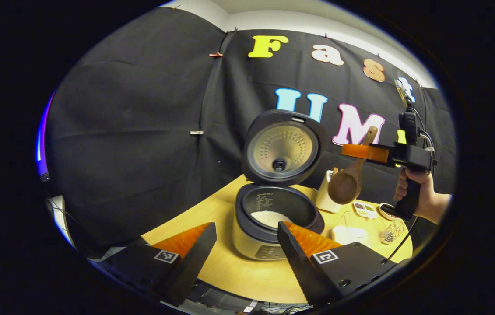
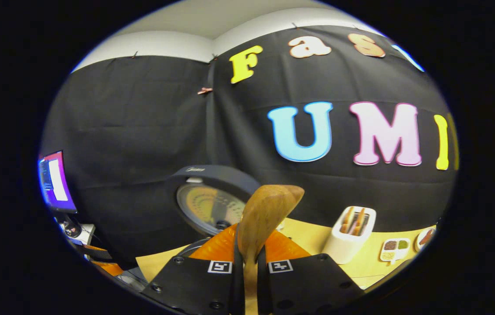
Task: Close the left gripper, press the button to open the rice cooker; take a wooden spoon from the chopstick holder with the right hand, scoop a spoonful of rice and pour it into the rice cooker, then put the wooden spoon back into the chopstick holder.
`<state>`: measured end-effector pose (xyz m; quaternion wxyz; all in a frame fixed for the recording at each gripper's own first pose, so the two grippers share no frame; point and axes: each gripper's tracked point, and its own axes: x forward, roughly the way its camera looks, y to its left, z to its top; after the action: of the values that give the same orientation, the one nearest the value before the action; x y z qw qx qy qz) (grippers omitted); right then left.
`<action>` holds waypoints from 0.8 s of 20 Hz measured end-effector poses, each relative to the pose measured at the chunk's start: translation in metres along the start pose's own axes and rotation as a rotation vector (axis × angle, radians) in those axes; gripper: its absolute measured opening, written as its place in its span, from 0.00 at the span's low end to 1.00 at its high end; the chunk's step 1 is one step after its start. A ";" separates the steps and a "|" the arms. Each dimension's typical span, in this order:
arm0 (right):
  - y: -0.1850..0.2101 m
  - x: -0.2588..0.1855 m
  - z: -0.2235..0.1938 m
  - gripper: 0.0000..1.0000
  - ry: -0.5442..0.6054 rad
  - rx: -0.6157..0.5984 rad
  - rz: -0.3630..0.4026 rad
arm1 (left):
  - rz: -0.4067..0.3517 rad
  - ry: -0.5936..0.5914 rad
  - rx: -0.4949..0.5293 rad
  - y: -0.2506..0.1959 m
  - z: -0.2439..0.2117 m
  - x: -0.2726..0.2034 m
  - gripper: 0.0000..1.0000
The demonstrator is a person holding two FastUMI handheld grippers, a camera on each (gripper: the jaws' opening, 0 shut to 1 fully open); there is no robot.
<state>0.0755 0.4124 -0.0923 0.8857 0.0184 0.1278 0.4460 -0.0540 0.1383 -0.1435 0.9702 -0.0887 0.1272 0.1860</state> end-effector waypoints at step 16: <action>-0.341 -0.206 -0.017 0.16 -0.080 0.317 -0.733 | -0.186 0.041 0.103 -0.132 0.008 0.046 0.95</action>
<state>0.2218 0.0417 -0.1155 0.9765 0.1252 0.1586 0.0744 0.0396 0.0353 -0.1320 0.9837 -0.0537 0.1478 0.0867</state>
